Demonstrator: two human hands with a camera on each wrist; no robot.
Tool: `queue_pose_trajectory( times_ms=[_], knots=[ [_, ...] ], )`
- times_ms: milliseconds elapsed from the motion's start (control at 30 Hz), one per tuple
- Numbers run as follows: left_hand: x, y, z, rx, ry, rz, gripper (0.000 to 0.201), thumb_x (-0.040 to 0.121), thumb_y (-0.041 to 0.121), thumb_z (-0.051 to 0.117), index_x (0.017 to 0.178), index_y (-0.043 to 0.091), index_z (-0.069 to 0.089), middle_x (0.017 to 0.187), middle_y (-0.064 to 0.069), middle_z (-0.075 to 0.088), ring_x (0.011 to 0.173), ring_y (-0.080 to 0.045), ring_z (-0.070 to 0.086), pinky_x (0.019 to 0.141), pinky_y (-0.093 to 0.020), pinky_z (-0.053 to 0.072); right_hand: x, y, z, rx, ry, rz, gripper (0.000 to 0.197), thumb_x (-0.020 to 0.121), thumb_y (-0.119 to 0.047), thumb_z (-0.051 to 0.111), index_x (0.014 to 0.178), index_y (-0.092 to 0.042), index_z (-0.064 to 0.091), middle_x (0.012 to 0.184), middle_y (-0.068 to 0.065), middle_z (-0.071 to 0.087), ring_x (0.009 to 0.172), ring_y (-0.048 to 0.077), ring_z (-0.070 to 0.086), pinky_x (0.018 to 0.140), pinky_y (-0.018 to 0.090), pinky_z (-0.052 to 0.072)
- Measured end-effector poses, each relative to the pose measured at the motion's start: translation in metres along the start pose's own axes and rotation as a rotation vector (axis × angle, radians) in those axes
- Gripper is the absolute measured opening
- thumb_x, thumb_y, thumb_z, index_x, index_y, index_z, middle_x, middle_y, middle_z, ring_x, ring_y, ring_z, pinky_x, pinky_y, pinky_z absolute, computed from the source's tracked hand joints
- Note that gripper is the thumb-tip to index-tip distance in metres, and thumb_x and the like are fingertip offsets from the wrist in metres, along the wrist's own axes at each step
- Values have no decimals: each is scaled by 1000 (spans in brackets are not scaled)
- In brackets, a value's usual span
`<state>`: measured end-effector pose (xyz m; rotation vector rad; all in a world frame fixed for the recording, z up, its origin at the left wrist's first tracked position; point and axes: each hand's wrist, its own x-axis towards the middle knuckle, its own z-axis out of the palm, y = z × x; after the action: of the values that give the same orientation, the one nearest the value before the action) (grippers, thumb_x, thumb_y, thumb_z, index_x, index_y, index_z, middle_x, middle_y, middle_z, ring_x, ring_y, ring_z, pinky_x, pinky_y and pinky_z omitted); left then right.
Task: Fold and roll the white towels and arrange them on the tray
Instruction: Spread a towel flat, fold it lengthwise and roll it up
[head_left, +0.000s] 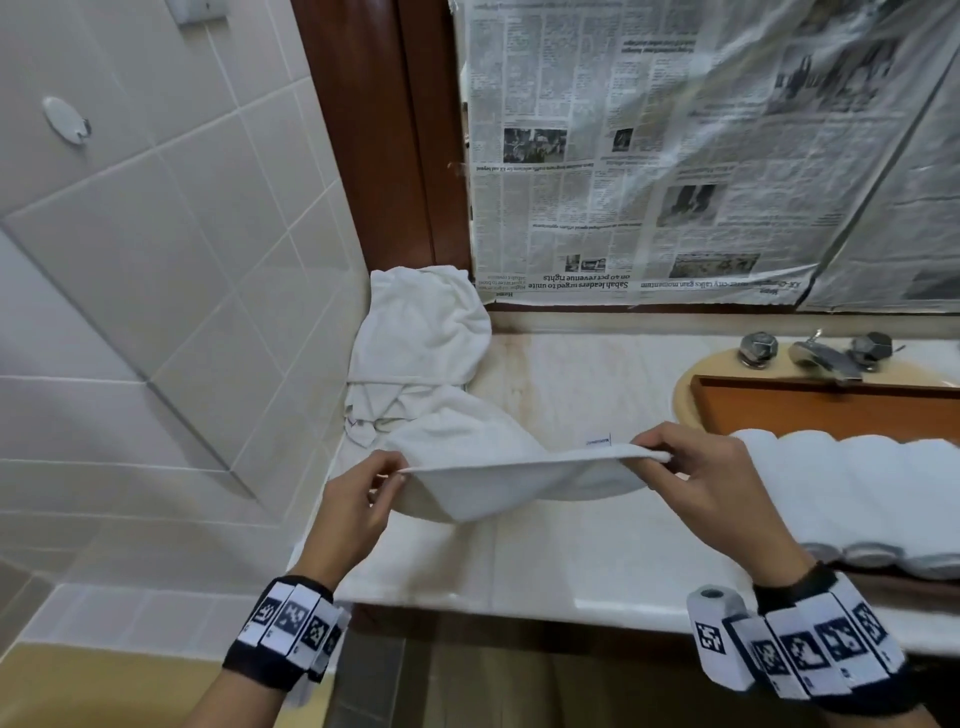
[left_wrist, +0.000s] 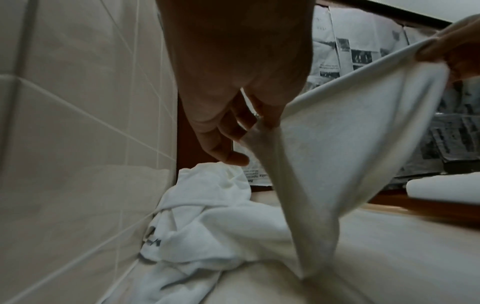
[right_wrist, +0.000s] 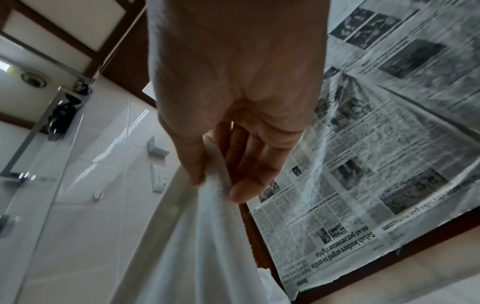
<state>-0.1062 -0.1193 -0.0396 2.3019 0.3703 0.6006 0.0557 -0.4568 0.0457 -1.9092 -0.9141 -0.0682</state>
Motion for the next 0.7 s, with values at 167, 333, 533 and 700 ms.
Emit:
queue_pose_trajectory(
  times_ms=[167, 333, 533, 700],
  knots=[
    [-11, 31, 25, -43, 84, -42, 14, 95, 17, 65, 102, 28, 67, 100, 21, 67, 97, 0, 60, 74, -10, 44, -14, 31, -17, 108, 22, 104, 7, 89, -20, 70, 83, -22, 70, 72, -2, 66, 64, 18, 59, 57, 36, 47],
    [-1, 27, 75, 67, 39, -97, 8, 95, 17, 66, 100, 22, 70, 98, 14, 70, 92, 1, 60, 80, -17, 44, -11, 89, 29, -38, -120, 148, 12, 91, -26, 68, 82, -18, 68, 72, -5, 64, 70, 12, 60, 63, 29, 48],
    [26, -10, 115, 271, -93, -292, 5, 90, 11, 67, 92, 10, 71, 107, -9, 69, 108, -29, 61, 91, -36, 44, 2, 138, 89, -135, -271, 266, 21, 94, -25, 62, 94, -5, 65, 93, 8, 62, 86, 25, 58, 80, 38, 45],
    [40, -48, 125, 367, -327, -448, 11, 93, 15, 61, 101, 13, 68, 131, -13, 60, 125, -30, 52, 97, -31, 38, 3, 156, 121, -144, -386, 365, 28, 95, -27, 61, 114, -6, 63, 113, 5, 58, 102, 21, 56, 84, 23, 35]
  ],
)
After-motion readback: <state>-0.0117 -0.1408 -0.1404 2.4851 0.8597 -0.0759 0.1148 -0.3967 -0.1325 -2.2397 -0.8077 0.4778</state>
